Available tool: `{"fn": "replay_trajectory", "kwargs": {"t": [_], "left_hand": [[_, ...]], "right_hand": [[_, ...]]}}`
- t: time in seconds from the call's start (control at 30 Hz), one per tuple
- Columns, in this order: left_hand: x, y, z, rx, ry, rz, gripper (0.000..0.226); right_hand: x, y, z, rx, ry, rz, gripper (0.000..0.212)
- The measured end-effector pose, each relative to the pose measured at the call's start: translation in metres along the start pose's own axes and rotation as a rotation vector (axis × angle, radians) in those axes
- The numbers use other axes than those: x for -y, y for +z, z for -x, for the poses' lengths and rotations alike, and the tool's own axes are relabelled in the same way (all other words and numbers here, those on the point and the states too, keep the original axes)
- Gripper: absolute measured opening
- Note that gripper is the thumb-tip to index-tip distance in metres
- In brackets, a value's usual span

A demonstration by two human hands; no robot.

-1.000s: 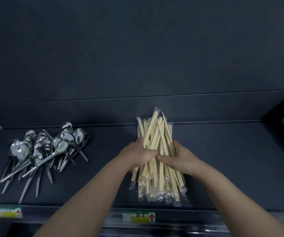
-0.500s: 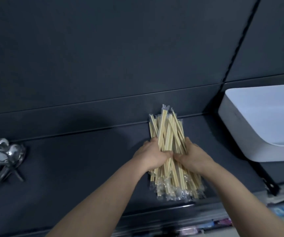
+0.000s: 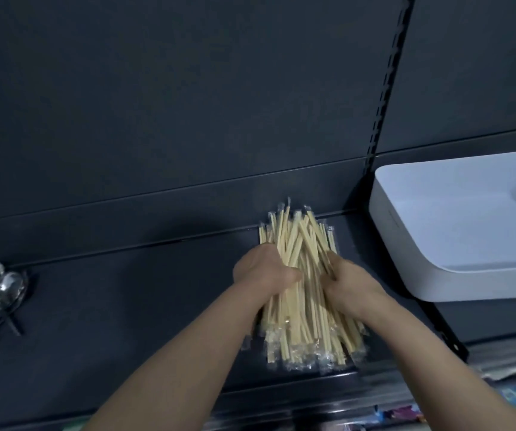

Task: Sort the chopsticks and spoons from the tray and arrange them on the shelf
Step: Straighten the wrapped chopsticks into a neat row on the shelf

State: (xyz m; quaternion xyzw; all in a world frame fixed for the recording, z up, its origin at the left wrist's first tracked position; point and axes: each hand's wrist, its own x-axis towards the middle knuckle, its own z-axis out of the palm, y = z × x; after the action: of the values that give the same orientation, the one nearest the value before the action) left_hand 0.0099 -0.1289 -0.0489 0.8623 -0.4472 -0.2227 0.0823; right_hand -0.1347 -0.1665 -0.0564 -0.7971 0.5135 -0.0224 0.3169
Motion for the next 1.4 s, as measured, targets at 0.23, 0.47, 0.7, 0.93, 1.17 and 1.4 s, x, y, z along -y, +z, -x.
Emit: {"fn": "replay_trajectory", "kwargs": {"t": [0.23,0.47,0.7,0.93,1.17,1.4], "left_hand": [[0.022,0.001,-0.003,-0.055,0.005,0.454,0.015],[0.049,-0.022,0.016,-0.136,0.170,0.830,0.018],[0.123,-0.039,0.042,-0.038,0.317,0.522,0.043],[0.212,-0.065,0.055,-0.114,0.190,0.464,0.033],[0.264,-0.053,0.058,-0.002,0.228,0.582,0.035],[0.277,-0.097,0.068,-0.256,0.379,0.939,0.037]], "right_hand": [[-0.003,-0.007,-0.001,-0.039,-0.090,-0.029,0.042],[0.053,0.005,-0.008,-0.057,-0.289,-0.624,0.072],[0.143,0.040,0.009,-0.034,-0.418,-1.073,0.023],[0.219,0.081,0.028,0.029,-0.670,-0.937,0.022],[0.227,0.148,0.031,0.080,-0.506,-0.891,0.016],[0.238,0.159,0.034,-0.102,-0.597,-0.796,0.025]]}}
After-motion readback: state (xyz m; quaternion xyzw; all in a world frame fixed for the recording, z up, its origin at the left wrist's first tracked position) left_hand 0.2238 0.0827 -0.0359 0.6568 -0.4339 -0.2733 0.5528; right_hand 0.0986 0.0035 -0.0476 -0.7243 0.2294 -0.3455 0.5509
